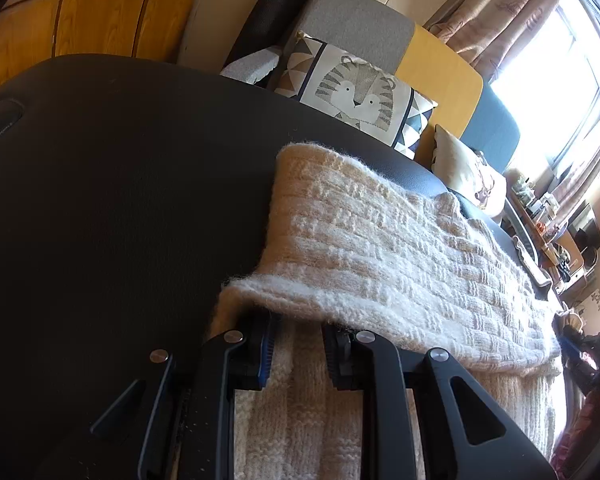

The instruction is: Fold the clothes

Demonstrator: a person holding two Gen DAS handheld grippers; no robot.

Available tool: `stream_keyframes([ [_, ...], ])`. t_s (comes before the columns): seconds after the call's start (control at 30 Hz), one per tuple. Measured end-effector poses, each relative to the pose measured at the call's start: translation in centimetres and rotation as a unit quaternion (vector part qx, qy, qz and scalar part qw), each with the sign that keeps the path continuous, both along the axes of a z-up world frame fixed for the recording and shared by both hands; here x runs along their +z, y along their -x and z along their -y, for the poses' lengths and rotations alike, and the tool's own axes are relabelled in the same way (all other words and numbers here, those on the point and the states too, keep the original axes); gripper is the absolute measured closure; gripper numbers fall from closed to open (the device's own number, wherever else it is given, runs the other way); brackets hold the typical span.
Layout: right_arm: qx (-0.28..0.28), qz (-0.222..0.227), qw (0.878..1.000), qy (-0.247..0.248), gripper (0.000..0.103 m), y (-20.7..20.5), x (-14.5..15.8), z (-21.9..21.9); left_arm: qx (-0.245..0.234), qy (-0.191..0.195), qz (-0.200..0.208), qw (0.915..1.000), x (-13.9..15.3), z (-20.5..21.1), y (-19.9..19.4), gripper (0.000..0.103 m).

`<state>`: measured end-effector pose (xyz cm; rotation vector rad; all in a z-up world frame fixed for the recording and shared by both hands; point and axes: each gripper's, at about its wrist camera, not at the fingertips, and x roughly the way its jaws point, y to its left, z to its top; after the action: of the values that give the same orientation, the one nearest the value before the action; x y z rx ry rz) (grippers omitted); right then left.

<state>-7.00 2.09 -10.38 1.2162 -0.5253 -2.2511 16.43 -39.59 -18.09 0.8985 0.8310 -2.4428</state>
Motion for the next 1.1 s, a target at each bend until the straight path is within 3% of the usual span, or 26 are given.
stream_keyframes([
  [0.1,-0.015,0.026,0.999,-0.014,0.078,0.3,-1.0,-0.3,0.001,-0.001,-0.002,1.0,0.0,0.1,0.0,0.081],
  [0.3,0.033,0.043,0.998,0.024,0.081,-0.1,-2.6,1.2,0.0,0.004,0.001,1.0,0.0,0.0,0.1,0.081],
  [0.33,0.043,0.034,0.998,0.009,0.091,-0.2,-2.4,1.9,0.0,0.004,0.001,1.0,0.1,0.0,0.1,0.081],
  [0.37,0.052,0.018,0.998,-0.007,0.095,-0.4,-1.9,2.5,0.0,0.004,0.001,1.0,0.1,0.0,0.1,0.08],
  [0.53,0.045,-0.09,0.991,-0.091,0.097,-1.6,1.6,3.9,-0.001,0.009,0.004,0.9999,0.0,-0.1,0.2,0.08],
  [0.63,0.03,-0.089,0.988,-0.122,0.097,-1.0,1.1,4.1,-0.001,0.012,0.005,0.9999,0.0,-0.1,0.2,0.08],
  [0.8,0.028,-0.056,0.989,-0.133,0.096,-0.1,-2.1,4.1,-0.003,0.012,0.005,0.9999,0.0,-0.1,0.2,0.08],
  [0.93,0.017,-0.066,0.99,-0.126,0.097,-0.3,-2.4,3.6,-0.003,0.014,0.007,0.9999,0.0,-0.1,0.3,0.08],
  [1.1,0.01,-0.099,0.985,-0.137,0.096,-0.8,-0.5,3.8,-0.004,0.021,0.013,0.9997,0.1,-0.2,0.4,0.08],
])
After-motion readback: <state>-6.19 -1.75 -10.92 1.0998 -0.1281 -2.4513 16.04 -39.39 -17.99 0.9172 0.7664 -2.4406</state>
